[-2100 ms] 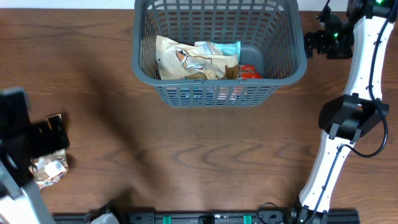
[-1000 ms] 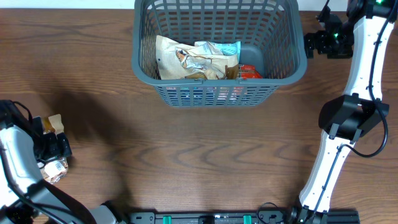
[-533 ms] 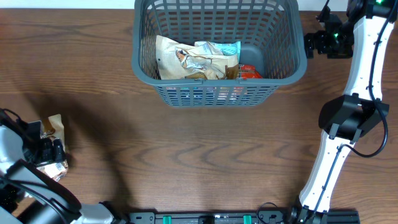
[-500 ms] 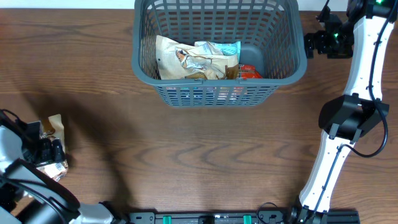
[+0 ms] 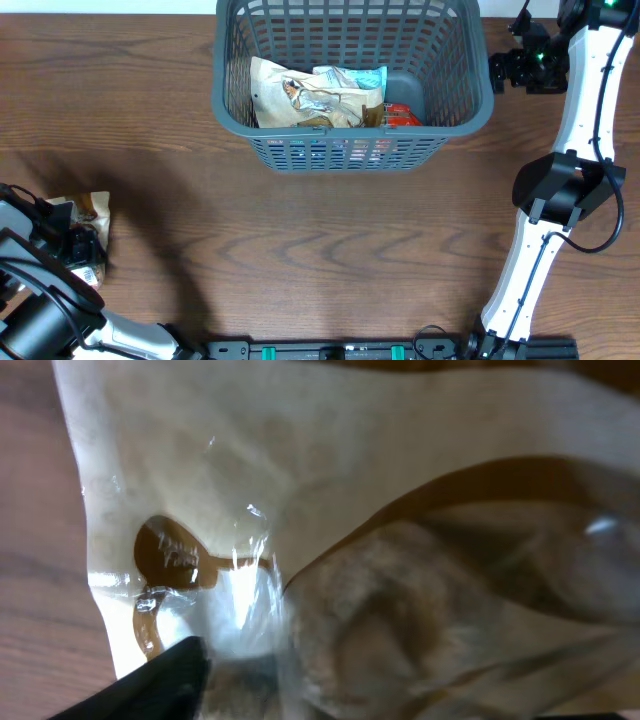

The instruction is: Pack container

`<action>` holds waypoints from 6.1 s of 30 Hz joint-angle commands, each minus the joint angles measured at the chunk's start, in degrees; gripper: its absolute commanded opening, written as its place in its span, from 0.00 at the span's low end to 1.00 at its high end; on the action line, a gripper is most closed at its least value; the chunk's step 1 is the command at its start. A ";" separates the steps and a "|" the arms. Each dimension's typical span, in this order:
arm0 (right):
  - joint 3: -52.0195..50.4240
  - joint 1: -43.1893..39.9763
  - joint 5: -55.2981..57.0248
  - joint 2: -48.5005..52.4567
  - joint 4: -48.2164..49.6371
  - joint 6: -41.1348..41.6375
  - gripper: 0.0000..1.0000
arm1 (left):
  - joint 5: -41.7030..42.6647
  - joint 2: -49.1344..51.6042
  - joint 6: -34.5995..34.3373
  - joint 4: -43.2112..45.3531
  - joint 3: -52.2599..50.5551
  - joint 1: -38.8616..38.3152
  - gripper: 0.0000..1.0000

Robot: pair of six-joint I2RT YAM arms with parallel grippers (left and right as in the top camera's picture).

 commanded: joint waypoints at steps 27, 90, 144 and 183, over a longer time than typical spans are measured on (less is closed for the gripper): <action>0.09 0.17 -0.04 0.15 -0.13 0.55 0.99 | 15.21 -4.42 -14.95 -9.14 15.82 -14.21 0.06; 0.09 0.22 -0.11 0.15 -0.13 1.66 0.99 | 17.84 18.69 17.73 -12.96 62.36 -70.14 0.56; -37.59 18.93 21.57 -47.87 1.84 20.39 0.99 | 11.91 -32.89 -17.05 -20.13 19.65 -37.94 0.96; -95.32 30.21 30.60 -93.00 32.74 32.72 0.99 | 18.73 -57.86 -11.37 -12.20 2.34 -45.81 0.99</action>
